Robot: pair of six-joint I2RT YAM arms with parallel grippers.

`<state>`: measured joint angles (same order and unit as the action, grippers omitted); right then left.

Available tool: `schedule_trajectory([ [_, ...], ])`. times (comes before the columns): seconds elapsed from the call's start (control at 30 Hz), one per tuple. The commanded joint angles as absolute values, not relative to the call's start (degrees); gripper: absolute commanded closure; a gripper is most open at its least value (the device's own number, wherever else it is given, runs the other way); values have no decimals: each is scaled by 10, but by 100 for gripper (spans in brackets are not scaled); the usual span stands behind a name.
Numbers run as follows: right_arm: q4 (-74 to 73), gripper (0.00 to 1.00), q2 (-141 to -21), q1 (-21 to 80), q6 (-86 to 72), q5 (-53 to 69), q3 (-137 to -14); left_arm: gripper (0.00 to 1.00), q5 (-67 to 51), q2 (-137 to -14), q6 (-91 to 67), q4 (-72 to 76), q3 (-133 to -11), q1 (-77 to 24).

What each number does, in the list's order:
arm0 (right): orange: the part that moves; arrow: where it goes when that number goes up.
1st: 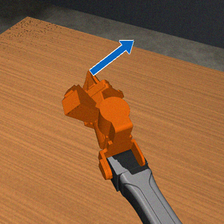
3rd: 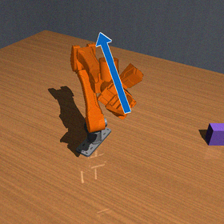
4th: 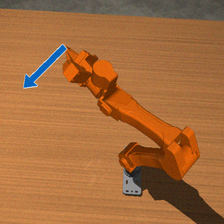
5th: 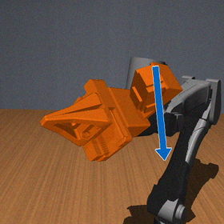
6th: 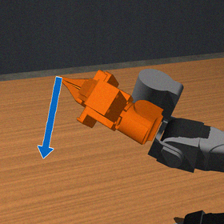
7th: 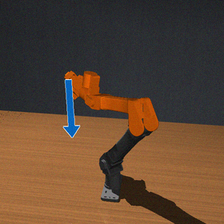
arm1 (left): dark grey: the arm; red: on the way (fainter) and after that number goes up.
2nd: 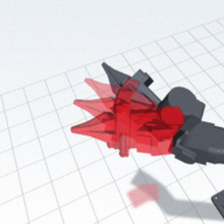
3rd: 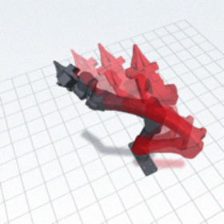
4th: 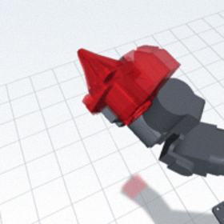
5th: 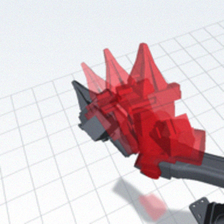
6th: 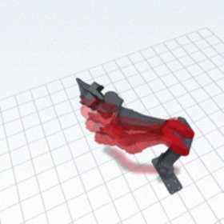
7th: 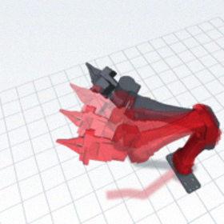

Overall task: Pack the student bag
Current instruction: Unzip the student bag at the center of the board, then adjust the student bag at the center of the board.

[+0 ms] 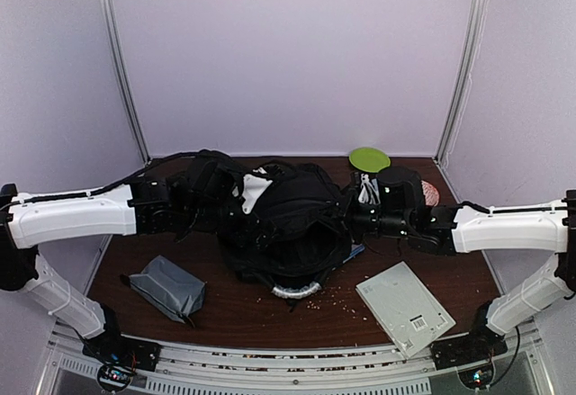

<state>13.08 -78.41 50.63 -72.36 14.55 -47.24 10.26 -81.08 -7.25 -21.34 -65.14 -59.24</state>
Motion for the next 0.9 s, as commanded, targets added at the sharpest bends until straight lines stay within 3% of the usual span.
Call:
schedule_trajectory([
  [0.0,155,100,-755,502,-720,149,-491,2,122,-826,-23,-214,-672,-612],
  [0.17,137,100,-754,502,-709,149,-502,4,189,-879,-1,-233,-699,-613],
  [0.23,134,100,-753,501,-707,150,-503,11,213,-898,5,-239,-712,-613],
  [0.43,40,97,-741,502,-634,128,-523,68,239,-919,-9,-213,-727,-613],
  [0.57,-4,61,-715,502,-597,113,-516,100,256,-911,-29,-192,-719,-613],
  [0.7,-74,31,-678,502,-570,71,-509,100,268,-905,-47,-185,-715,-613],
  [0.87,-89,21,-622,501,-586,9,-446,100,283,-909,-69,-193,-725,-611],
])
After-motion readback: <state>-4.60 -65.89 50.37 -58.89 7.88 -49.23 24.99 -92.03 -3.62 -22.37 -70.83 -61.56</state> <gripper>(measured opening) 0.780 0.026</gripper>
